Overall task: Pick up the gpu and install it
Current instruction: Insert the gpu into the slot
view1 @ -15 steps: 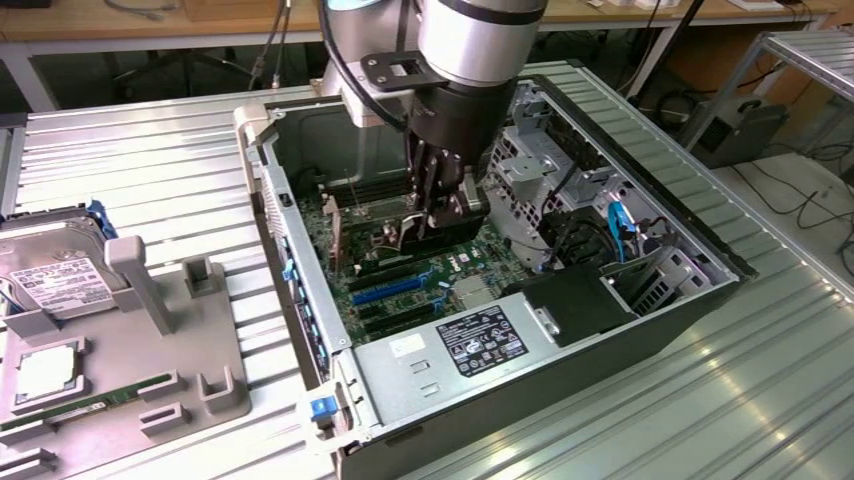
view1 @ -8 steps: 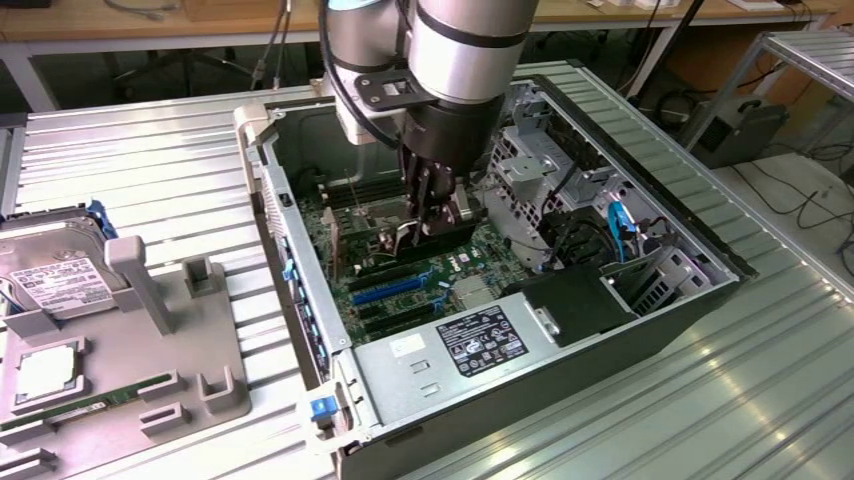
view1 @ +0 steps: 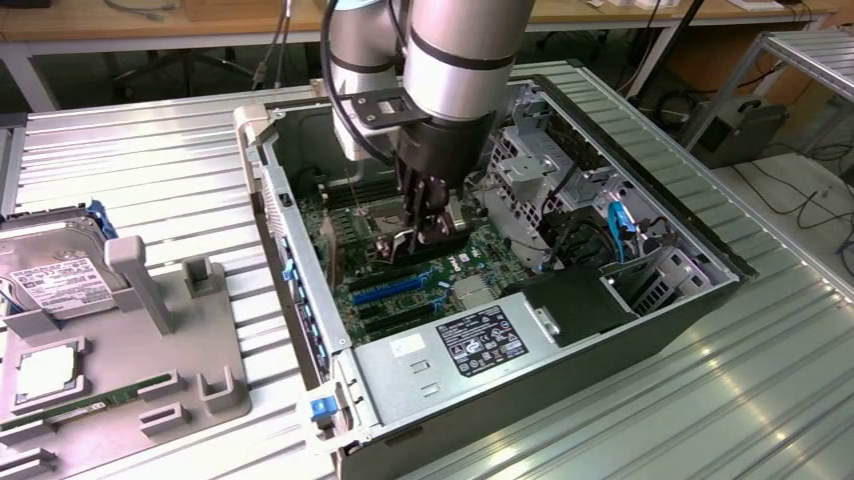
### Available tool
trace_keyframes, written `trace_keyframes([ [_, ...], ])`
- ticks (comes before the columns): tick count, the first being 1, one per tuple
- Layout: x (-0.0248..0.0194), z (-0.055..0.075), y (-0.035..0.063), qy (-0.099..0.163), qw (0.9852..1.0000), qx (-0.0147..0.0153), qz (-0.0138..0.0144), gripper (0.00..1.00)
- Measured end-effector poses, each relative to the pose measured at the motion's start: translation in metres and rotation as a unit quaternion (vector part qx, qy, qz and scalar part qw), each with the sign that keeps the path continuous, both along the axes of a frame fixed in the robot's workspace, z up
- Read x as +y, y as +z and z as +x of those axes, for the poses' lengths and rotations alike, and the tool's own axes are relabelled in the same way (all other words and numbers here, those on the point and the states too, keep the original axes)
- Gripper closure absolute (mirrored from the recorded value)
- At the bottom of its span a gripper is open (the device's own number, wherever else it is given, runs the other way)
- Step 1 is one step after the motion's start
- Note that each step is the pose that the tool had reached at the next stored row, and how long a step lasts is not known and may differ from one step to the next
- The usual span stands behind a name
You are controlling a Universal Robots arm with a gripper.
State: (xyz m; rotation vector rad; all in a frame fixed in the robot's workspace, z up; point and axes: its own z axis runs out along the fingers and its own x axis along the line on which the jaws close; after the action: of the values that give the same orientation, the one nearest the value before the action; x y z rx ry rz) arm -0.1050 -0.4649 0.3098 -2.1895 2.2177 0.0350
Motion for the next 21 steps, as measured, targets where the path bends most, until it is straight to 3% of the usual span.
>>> trace_keyframes([
  [8, 0.0, -0.004, -0.0159, 0.001, 1.0, -0.0001, -0.0001, 0.74],
  [21, 0.0, -0.006, -0.0246, 0.001, 1.0, -0.0001, -0.0012, 0.74],
])
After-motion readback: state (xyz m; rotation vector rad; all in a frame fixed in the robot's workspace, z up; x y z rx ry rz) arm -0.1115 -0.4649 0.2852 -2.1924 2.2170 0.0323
